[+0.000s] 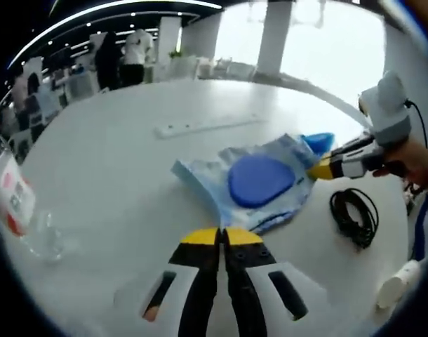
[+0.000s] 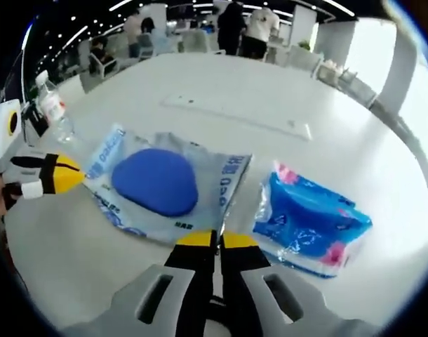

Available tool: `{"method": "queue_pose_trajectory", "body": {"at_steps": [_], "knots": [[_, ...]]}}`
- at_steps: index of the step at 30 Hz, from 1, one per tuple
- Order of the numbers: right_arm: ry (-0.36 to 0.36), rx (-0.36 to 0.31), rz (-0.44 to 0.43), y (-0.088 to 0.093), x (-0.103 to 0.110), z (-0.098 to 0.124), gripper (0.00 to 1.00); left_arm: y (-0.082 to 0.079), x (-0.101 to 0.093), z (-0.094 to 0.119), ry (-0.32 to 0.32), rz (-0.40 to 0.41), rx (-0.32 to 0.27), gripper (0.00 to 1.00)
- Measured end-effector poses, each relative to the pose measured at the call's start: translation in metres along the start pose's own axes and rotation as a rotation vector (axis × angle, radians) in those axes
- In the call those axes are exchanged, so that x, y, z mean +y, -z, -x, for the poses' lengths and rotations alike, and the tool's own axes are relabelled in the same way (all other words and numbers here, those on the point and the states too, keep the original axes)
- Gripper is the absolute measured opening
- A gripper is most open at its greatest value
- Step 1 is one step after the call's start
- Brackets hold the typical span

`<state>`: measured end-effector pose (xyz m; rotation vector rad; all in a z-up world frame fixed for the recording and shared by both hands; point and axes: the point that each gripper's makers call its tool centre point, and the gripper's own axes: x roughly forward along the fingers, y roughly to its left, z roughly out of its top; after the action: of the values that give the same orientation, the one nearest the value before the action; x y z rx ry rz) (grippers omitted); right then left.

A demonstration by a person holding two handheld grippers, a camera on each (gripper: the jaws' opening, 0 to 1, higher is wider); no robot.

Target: Arrange the tabletop items into an orderly group along one side of the table until the central work area is clear of visible clutter.

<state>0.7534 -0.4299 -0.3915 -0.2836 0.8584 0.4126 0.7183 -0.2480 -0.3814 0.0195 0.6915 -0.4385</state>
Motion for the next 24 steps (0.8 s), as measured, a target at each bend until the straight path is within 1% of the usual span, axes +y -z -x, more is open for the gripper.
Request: {"method": "queue_pose_trajectory", "body": {"at_steps": [3,4,5,6,8,9,11,14,15,16,18,20,21,24], "knots": [[-0.007,-0.002,-0.002,0.001,0.000,-0.001,0.03,0.001,0.000,0.000,-0.005,-0.010,0.001,0.00],[-0.015,-0.008,-0.004,0.000,0.001,-0.001,0.03,0.004,0.004,0.000,-0.040,-0.003,0.021,0.00],[-0.040,-0.026,0.001,-0.003,0.004,-0.003,0.03,0.004,0.007,0.000,-0.065,-0.031,0.026,0.01],[-0.034,-0.020,0.003,-0.002,0.003,-0.002,0.03,0.000,0.010,-0.001,-0.081,-0.078,0.015,0.01],[-0.032,-0.016,-0.013,-0.002,0.004,-0.002,0.04,0.002,0.006,-0.002,-0.074,-0.070,0.028,0.02],[-0.033,-0.017,-0.010,-0.002,0.004,-0.002,0.04,0.002,0.005,-0.001,-0.080,-0.080,0.032,0.02],[-0.019,-0.022,0.001,-0.003,0.001,0.000,0.07,0.002,0.005,0.000,-0.083,-0.074,0.033,0.03],[-0.006,-0.038,0.005,-0.008,-0.002,0.006,0.09,0.003,0.007,0.001,-0.089,-0.065,0.028,0.06],[-0.004,-0.059,-0.009,-0.012,-0.002,0.010,0.10,0.003,0.007,0.002,-0.088,-0.064,0.028,0.07],[0.000,-0.070,-0.012,-0.015,-0.003,0.013,0.11,0.002,0.008,0.003,-0.086,-0.058,0.022,0.09],[0.005,-0.095,-0.001,-0.020,-0.003,0.020,0.16,0.002,0.009,0.007,-0.101,-0.042,0.018,0.18],[0.010,-0.148,-0.008,-0.032,-0.003,0.031,0.22,-0.001,0.009,0.014,-0.119,-0.051,0.010,0.25],[0.008,-0.159,-0.015,-0.035,-0.003,0.034,0.25,-0.002,0.007,0.016,-0.115,-0.057,0.006,0.28],[-0.019,-0.182,-0.026,-0.040,0.004,0.044,0.35,-0.007,0.002,0.023,-0.095,-0.052,-0.017,0.30]]}}
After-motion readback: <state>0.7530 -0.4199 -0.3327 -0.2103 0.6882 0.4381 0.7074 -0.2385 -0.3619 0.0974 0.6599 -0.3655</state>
